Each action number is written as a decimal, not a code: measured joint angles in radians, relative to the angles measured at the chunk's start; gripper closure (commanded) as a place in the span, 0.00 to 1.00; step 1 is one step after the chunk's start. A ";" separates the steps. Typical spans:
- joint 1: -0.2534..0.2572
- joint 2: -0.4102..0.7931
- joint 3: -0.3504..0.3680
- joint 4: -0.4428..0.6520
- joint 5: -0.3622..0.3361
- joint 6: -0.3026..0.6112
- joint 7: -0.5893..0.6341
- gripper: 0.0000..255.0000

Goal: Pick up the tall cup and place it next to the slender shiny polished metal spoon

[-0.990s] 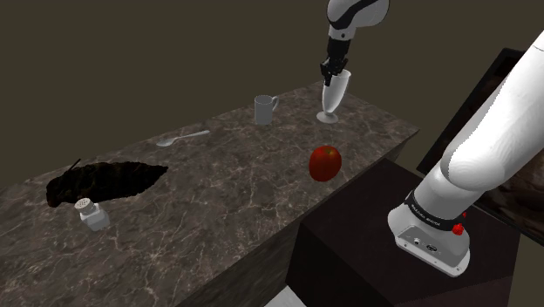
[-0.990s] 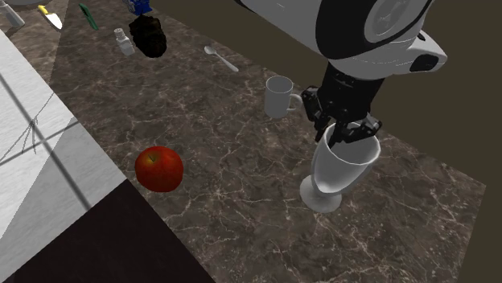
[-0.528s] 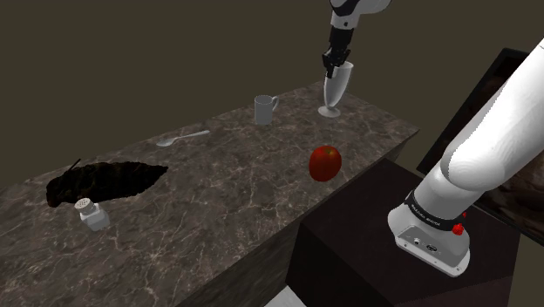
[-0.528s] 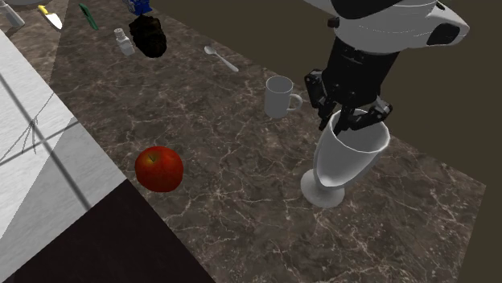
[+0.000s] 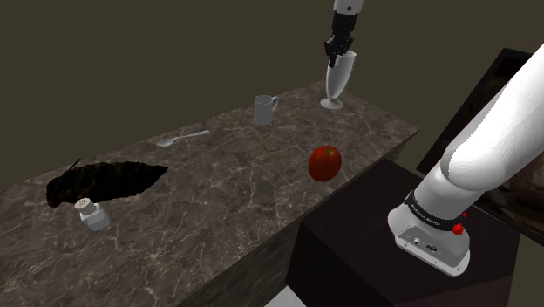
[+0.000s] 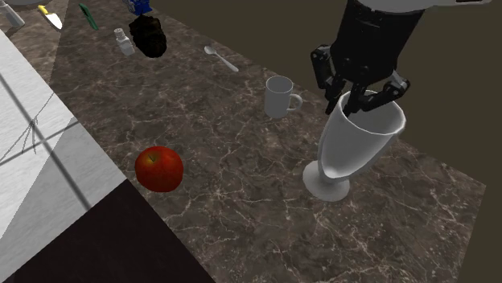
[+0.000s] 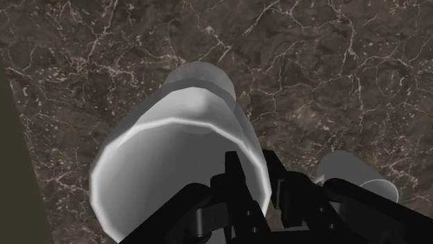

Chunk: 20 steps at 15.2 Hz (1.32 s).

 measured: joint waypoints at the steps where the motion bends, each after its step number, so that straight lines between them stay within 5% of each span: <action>1: 0.000 -0.001 0.000 0.013 0.000 -0.015 -0.001 1.00; 20: 0.002 -0.008 0.002 0.263 0.000 -0.270 0.000 1.00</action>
